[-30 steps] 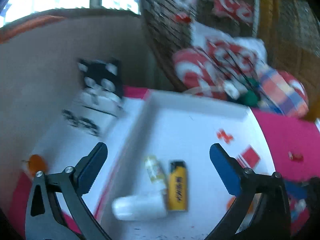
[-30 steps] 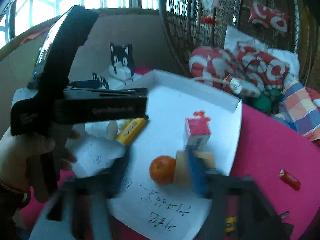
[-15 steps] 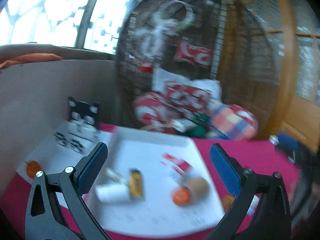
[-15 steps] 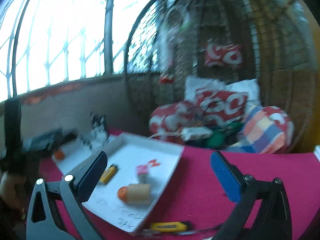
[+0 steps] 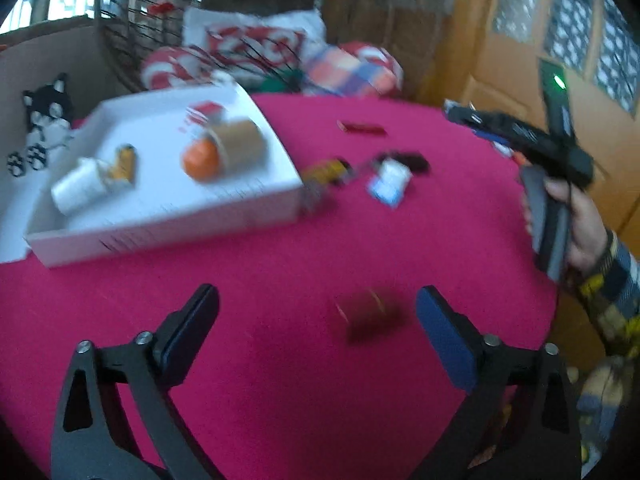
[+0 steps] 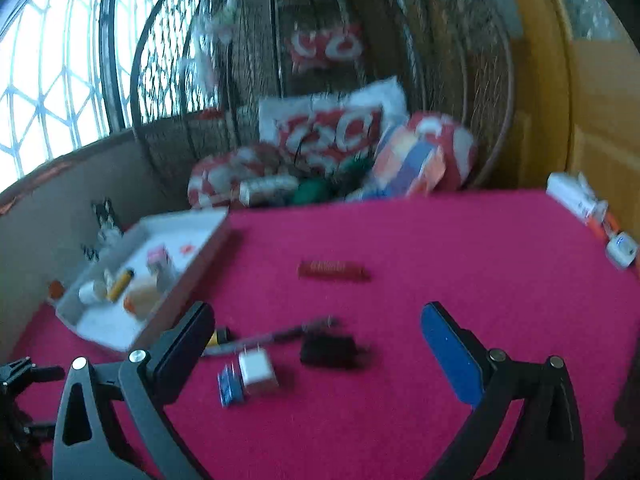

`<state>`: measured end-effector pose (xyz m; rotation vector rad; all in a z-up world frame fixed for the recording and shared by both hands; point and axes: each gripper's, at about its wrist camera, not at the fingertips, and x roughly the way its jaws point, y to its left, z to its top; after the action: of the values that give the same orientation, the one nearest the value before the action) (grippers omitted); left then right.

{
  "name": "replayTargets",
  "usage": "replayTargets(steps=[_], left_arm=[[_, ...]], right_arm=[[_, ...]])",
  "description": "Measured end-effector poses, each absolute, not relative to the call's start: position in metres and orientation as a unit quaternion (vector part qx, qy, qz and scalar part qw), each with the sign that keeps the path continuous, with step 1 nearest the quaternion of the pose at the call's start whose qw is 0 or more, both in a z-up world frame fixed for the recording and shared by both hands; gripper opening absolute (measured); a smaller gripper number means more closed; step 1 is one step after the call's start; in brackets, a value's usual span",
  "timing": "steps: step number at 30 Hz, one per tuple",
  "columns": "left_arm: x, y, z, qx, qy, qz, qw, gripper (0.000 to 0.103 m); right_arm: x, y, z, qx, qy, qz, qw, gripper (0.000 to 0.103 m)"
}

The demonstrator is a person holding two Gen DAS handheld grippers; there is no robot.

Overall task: Organize rigid objects
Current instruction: 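Grasp the red cylinder with the left tool while the right tool grasps the black charger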

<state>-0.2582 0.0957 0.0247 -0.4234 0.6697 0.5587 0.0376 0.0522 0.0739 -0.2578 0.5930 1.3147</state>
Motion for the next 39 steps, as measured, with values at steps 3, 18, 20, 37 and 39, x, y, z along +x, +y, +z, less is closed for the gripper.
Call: replayTargets(steps=[3, 18, 20, 37, 39], left_arm=[[-0.246, 0.086, 0.016, -0.194, 0.342, 0.253, 0.884, 0.094], [-0.222, 0.084, -0.003, -0.186, 0.377, 0.271, 0.866, 0.075], [-0.224, 0.085, -0.003, -0.188, 0.375, 0.274, 0.866, 0.071], [-0.239, 0.096, 0.004, -0.216, 0.337, 0.279, 0.873, 0.047], [-0.241, 0.095, 0.008, -0.208, 0.333, 0.279, 0.876, 0.047]], right_arm=[[0.029, 0.059, 0.067, -0.138, 0.282, 0.622, 0.718, 0.091], [0.048, 0.099, 0.027, -0.189, 0.332, 0.552, 0.741, 0.07], [0.047, 0.103, 0.023, -0.198, 0.333, 0.543, 0.745, 0.07], [0.055, 0.075, 0.034, -0.152, 0.325, 0.568, 0.74, 0.043], [0.054, 0.07, 0.039, -0.144, 0.32, 0.573, 0.74, 0.043]])
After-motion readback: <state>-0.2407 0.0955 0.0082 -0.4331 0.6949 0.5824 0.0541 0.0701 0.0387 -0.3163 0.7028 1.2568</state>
